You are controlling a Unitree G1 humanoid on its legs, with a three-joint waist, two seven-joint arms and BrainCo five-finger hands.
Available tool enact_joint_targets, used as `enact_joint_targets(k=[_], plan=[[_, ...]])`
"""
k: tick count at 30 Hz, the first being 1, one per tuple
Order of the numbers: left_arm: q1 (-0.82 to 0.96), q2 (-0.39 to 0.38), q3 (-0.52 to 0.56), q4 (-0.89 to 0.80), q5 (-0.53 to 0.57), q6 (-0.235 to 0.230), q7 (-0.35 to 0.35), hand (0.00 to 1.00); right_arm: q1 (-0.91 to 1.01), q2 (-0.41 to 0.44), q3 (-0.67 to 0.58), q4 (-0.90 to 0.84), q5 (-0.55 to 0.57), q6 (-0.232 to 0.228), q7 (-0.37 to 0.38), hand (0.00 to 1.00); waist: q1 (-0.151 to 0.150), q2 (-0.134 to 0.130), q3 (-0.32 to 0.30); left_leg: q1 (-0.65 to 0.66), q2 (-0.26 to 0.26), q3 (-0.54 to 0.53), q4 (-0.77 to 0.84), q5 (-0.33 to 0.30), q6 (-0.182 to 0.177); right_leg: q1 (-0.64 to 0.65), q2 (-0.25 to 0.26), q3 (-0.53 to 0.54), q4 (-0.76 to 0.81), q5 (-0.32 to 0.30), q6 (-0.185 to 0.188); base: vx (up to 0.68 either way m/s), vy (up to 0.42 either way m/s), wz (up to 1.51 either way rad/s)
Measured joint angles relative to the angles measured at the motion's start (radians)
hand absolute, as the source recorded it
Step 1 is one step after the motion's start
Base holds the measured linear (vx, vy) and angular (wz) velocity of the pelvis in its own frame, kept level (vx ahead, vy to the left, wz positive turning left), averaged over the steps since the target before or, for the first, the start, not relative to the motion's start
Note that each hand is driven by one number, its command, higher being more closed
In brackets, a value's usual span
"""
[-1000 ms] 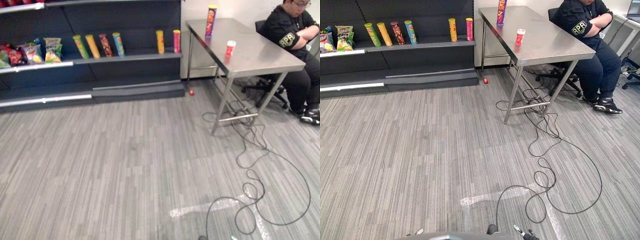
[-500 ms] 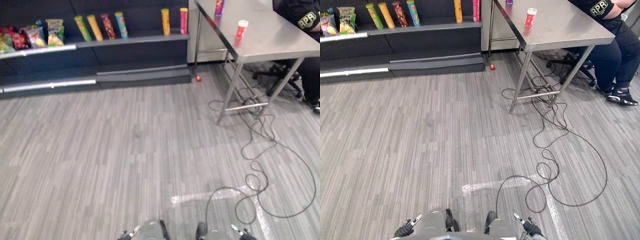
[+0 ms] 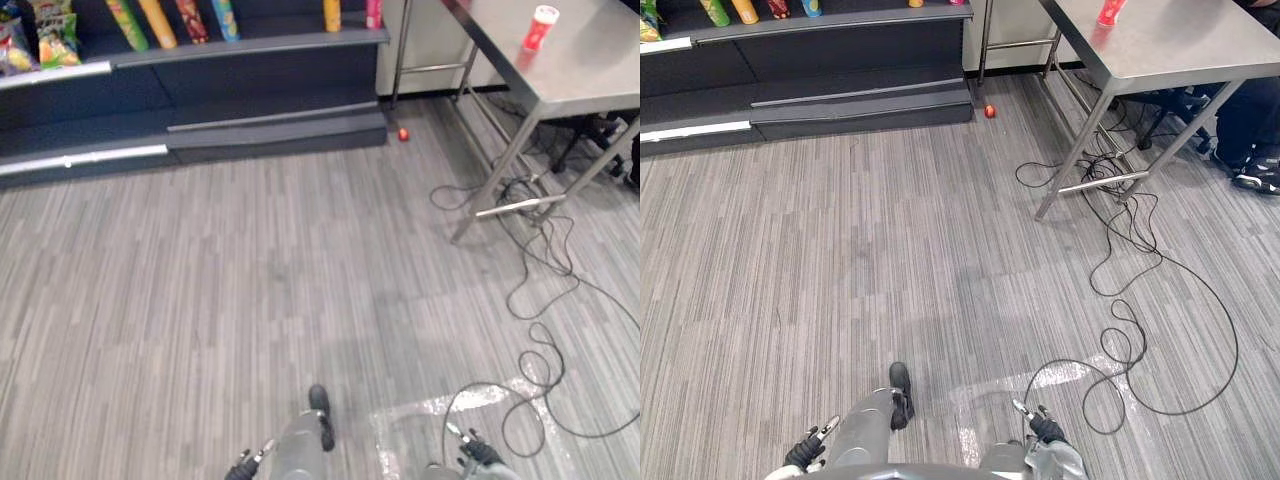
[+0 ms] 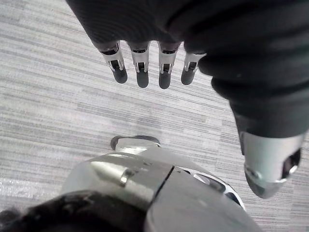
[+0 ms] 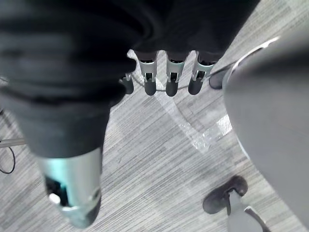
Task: Put the gum and the chips on the shelf.
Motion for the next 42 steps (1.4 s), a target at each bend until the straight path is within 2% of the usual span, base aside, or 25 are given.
enact_joint_targets(k=[2, 4, 5, 7, 9, 10, 12, 15, 17, 18, 19, 20, 21, 24, 25, 26, 27, 29, 31, 33, 35, 36, 37, 39, 42], plan=[[0.001, -0.001, -0.003, 0.009, 0.013, 0.0, 0.0, 0.0, 0.007, -0.001, -0.026, -0.002, -0.009, 0.0, 0.002, 0.0, 0.014, 0.006, -0.013, 0.078, -0.019, 0.058, -0.035, -0.033, 0.038, -0.081, -0.03, 0.055, 0.16, 0.092, -0.022, 0.4, 0.308, -0.64], [0.008, 0.004, -0.032, 0.006, 0.035, 0.001, -0.001, 0.0, 0.027, -0.003, -0.03, -0.022, -0.018, -0.009, 0.0, 0.0, 0.001, 0.004, -0.025, 0.146, -0.036, 0.079, -0.072, -0.053, 0.063, -0.166, -0.061, 0.047, 0.361, 0.189, -0.049, 0.39, 0.255, -0.21], [0.008, 0.015, -0.052, 0.006, 0.04, 0.002, -0.001, 0.0, 0.029, -0.008, -0.03, -0.046, -0.018, -0.016, 0.001, 0.0, -0.02, 0.004, -0.021, 0.209, -0.049, 0.078, -0.087, -0.075, 0.088, -0.237, -0.072, 0.049, 0.575, 0.241, -0.05, 0.36, 0.181, 0.02], [0.007, 0.016, -0.061, 0.005, 0.04, 0.002, -0.001, 0.0, 0.028, -0.01, -0.028, -0.058, -0.018, -0.025, 0.002, 0.0, -0.024, 0.008, -0.016, 0.293, -0.057, 0.076, -0.119, -0.086, 0.092, -0.301, -0.056, 0.031, 0.782, 0.185, -0.069, 0.35, 0.111, 0.0], [0.009, 0.012, -0.076, 0.007, 0.04, 0.002, -0.001, 0.0, 0.029, -0.012, -0.022, -0.072, -0.015, -0.031, -0.002, 0.0, -0.023, 0.017, -0.01, 0.412, -0.065, 0.078, -0.191, -0.092, 0.086, -0.346, -0.031, -0.051, 0.892, 0.062, -0.116, 0.34, 0.046, -0.07], [0.01, 0.012, -0.079, 0.008, 0.04, 0.002, -0.001, 0.0, 0.029, -0.012, -0.021, -0.079, -0.005, -0.034, -0.001, 0.0, -0.029, 0.019, -0.009, 0.467, -0.067, 0.081, -0.222, -0.096, 0.078, -0.377, -0.014, -0.103, 0.871, -0.001, -0.122, 0.37, 0.001, 0.01], [0.01, 0.007, -0.064, 0.01, 0.046, 0.002, -0.002, 0.0, 0.027, -0.01, -0.02, -0.092, 0.004, -0.035, 0.002, 0.0, -0.039, 0.02, -0.007, 0.516, -0.066, 0.079, -0.244, -0.114, 0.069, -0.422, 0.013, -0.168, 0.728, -0.026, -0.132, 0.28, -0.065, 0.09], [0.01, -0.014, 0.007, 0.011, 0.071, 0.004, -0.01, 0.0, 0.039, -0.01, -0.03, -0.081, 0.014, -0.028, 0.003, 0.0, -0.041, 0.025, -0.004, 0.553, -0.05, 0.059, -0.242, -0.168, 0.032, -0.426, 0.065, -0.21, 0.287, 0.021, -0.094, 0.31, -0.173, 0.22], [0.013, -0.03, 0.067, 0.011, 0.071, 0.007, -0.019, 0.0, 0.058, -0.013, -0.042, -0.082, 0.013, -0.027, 0.003, 0.0, -0.04, 0.026, -0.002, 0.581, -0.03, 0.035, -0.238, -0.208, -0.026, -0.413, 0.082, -0.194, -0.002, 0.12, -0.077, 0.45, -0.242, 0.31], [0.014, -0.031, 0.078, 0.013, 0.071, 0.008, -0.021, 0.0, 0.067, -0.012, -0.043, -0.079, 0.012, -0.026, 0.003, 0.0, -0.042, 0.022, 0.001, 0.596, -0.027, 0.022, -0.24, -0.218, -0.041, -0.402, 0.082, -0.186, -0.037, 0.128, -0.067, 0.61, -0.331, 0.34], [0.015, -0.044, 0.107, 0.027, 0.072, 0.009, -0.022, 0.0, 0.086, -0.017, -0.058, -0.072, 0.011, -0.023, 0.004, 0.0, -0.04, 0.033, 0.004, 0.633, -0.001, 0.004, -0.247, -0.243, -0.068, -0.395, 0.097, -0.174, 0.001, 0.216, -0.077, 0.52, -0.286, 0.3], [0.012, -0.057, 0.121, 0.035, 0.072, 0.01, -0.023, 0.0, 0.088, -0.026, -0.064, -0.066, 0.011, -0.021, 0.004, 0.0, -0.043, 0.048, 0.006, 0.639, 0.02, -0.003, -0.248, -0.25, -0.074, -0.407, 0.113, -0.173, 0.046, 0.215, -0.077, 0.63, -0.331, 0.28], [0.011, -0.079, 0.134, 0.04, 0.074, 0.008, -0.031, 0.0, 0.089, -0.042, -0.071, -0.057, 0.01, -0.02, 0.005, 0.0, -0.038, 0.08, -0.006, 0.647, 0.051, -0.021, -0.249, -0.225, -0.082, -0.445, 0.135, -0.177, 0.144, 0.146, -0.143, 0.41, -0.221, 0.13], [0.011, -0.084, 0.144, 0.042, 0.075, 0.01, -0.042, 0.0, 0.076, -0.047, -0.068, -0.054, 0.002, -0.015, 0.01, 0.0, -0.043, 0.092, -0.01, 0.649, 0.082, -0.079, -0.22, -0.149, -0.099, -0.443, 0.141, -0.2, 0.23, 0.05, -0.15, 0.6, -0.344, 0.28], [0.002, -0.083, 0.14, 0.027, 0.07, 0.009, -0.048, 0.0, 0.084, -0.062, -0.04, -0.039, 0.001, -0.012, 0.02, 0.0, -0.042, 0.089, -0.014, 0.447, 0.134, -0.215, 0.234, 0.0, -0.195, -0.351, 0.13, -0.256, 0.253, -0.046, -0.175, 0.98, -0.369, 0.63], [0.002, -0.074, 0.14, 0.026, 0.06, 0.008, -0.047, 0.0, 0.083, -0.064, -0.029, -0.028, 0.002, -0.012, 0.02, 0.0, -0.04, 0.081, -0.009, 0.374, 0.159, -0.223, 0.408, 0.039, -0.237, -0.303, 0.131, -0.267, 0.233, -0.054, -0.181, 0.96, -0.306, 0.55], [0.003, -0.074, 0.141, 0.025, 0.057, 0.008, -0.047, 0.0, 0.08, -0.064, -0.029, -0.027, 0.002, -0.013, 0.02, 0.0, -0.039, 0.083, -0.01, 0.349, 0.163, -0.217, 0.461, 0.03, -0.248, -0.285, 0.132, -0.268, 0.224, -0.054, -0.181, 0.45, -0.013, 0.05], [0.008, -0.074, 0.141, 0.012, 0.03, 0.008, -0.046, 0.0, 0.079, -0.058, -0.032, -0.031, 0.003, -0.015, 0.019, 0.0, -0.038, 0.078, -0.008, 0.26, 0.161, -0.16, 0.581, -0.007, -0.23, -0.191, 0.129, -0.262, 0.163, -0.06, -0.176, 0.3, 0.047, 0.1], [0.01, -0.07, 0.138, -0.011, 0.02, 0.006, -0.045, 0.0, 0.079, -0.056, -0.03, -0.032, 0.008, -0.012, 0.015, 0.0, -0.036, 0.078, -0.006, 0.173, 0.16, -0.125, 0.628, -0.089, -0.138, -0.141, 0.125, -0.26, 0.124, -0.081, -0.16, 0.18, 0.105, 0.24], [0.011, -0.069, 0.123, -0.034, 0.017, -0.002, -0.039, 0.0, 0.079, -0.051, -0.024, -0.039, 0.018, -0.013, 0.001, 0.0, -0.013, 0.074, -0.004, 0.067, 0.151, -0.056, 0.514, -0.165, -0.094, -0.097, 0.1, -0.252, 0.11, -0.094, -0.135, 0.24, 0.304, 0.0], [0.017, -0.068, 0.109, -0.034, 0.016, -0.006, -0.035, 0.0, 0.081, -0.048, -0.017, -0.056, 0.02, -0.014, 0.0, 0.0, -0.009, 0.076, -0.006, 0.043, 0.128, -0.066, 0.286, -0.149, -0.081, -0.088, 0.079, -0.245, 0.118, -0.115, -0.093, 0.22, 0.405, -0.3], [0.028, -0.079, 0.103, -0.031, 0.015, -0.011, -0.03, 0.0, 0.08, -0.049, 0.008, -0.077, 0.023, -0.018, -0.002, 0.0, -0.002, 0.09, -0.007, 0.056, 0.125, -0.079, 0.099, -0.035, -0.061, -0.084, 0.075, -0.207, 0.116, -0.116, -0.042, 0.28, 0.418, -0.59], [0.047, -0.07, 0.105, -0.032, 0.016, -0.014, -0.023, 0.0, 0.083, -0.033, 0.048, -0.099, 0.022, -0.02, -0.002, 0.0, 0.006, 0.073, -0.021, 0.083, 0.087, -0.025, 0.056, -0.053, -0.041, -0.078, 0.053, -0.175, 0.106, -0.1, -0.019, 0.21, 0.256, -0.52], [0.049, -0.072, 0.108, -0.035, 0.017, -0.023, -0.019, 0.0, 0.087, -0.023, 0.086, -0.118, 0.016, -0.024, -0.001, 0.0, 0.009, 0.057, -0.033, 0.099, 0.078, 0.02, 0.038, -0.067, -0.029, -0.087, 0.055, -0.165, 0.149, -0.111, -0.04, 0.32, 0.21, -0.33], [0.046, -0.072, 0.132, -0.013, -0.002, -0.019, -0.025, 0.0, 0.056, -0.011, 0.081, -0.089, -0.03, -0.028, 0.001, 0.0, 0.017, 0.043, -0.043, 0.109, 0.062, 0.071, 0.097, -0.121, 0.004, -0.016, 0.082, -0.139, 0.044, -0.043, -0.033, 0.3, 0.178, -0.45]])
